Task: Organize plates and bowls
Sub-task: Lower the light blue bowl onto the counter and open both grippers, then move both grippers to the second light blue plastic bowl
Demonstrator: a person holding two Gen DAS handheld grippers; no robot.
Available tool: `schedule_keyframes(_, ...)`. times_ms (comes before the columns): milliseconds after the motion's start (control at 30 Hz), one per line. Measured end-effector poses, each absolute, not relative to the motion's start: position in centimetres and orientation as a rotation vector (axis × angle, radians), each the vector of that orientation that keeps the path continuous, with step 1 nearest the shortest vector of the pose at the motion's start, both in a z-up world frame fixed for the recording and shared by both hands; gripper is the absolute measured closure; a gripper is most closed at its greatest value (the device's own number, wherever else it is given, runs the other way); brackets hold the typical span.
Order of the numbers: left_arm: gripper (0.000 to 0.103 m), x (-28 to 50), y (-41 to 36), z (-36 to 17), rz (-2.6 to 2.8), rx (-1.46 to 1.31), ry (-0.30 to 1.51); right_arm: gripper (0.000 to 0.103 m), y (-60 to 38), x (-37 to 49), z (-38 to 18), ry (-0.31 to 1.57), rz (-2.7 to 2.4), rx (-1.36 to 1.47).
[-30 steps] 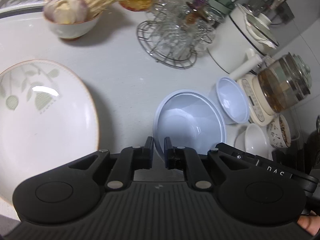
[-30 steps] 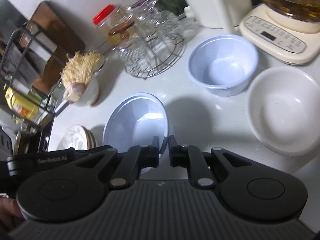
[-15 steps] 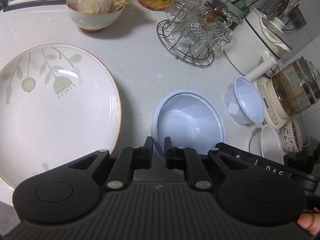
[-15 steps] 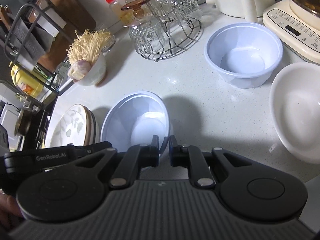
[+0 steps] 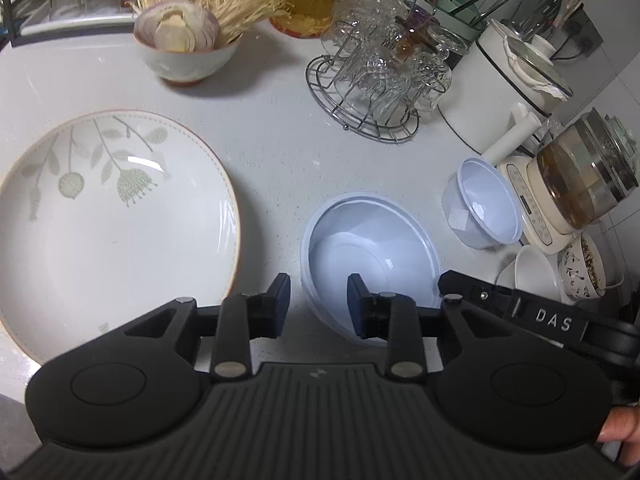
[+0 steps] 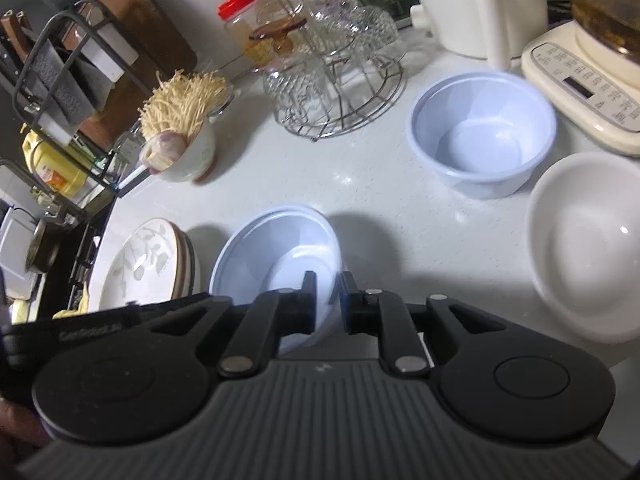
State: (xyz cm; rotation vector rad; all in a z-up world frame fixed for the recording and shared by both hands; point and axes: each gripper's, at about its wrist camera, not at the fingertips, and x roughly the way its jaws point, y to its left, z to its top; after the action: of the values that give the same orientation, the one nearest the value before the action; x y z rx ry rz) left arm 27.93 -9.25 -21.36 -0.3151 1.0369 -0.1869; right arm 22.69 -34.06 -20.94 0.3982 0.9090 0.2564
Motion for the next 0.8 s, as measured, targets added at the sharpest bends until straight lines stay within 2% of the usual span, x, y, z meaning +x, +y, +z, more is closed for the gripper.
schedule_keyframes(33,0.066,27.8,-9.3,-21.1,-0.185,-0.309,1.037,0.067,-34.2,22.6,-20.7,0.908,0.25,0.4)
schedule_keyframes(67,0.066,27.7,-9.3,-20.8,-0.182,-0.306,1.038,0.06,-34.4,22.5,-20.5,0.901,0.247,0.406)
schedule_keyframes(800,0.064,26.5,-11.9,-11.3,-0.243,-0.249,0.917,0.06,-36.0,18.4,-10.1,0.69,0.242,0.276)
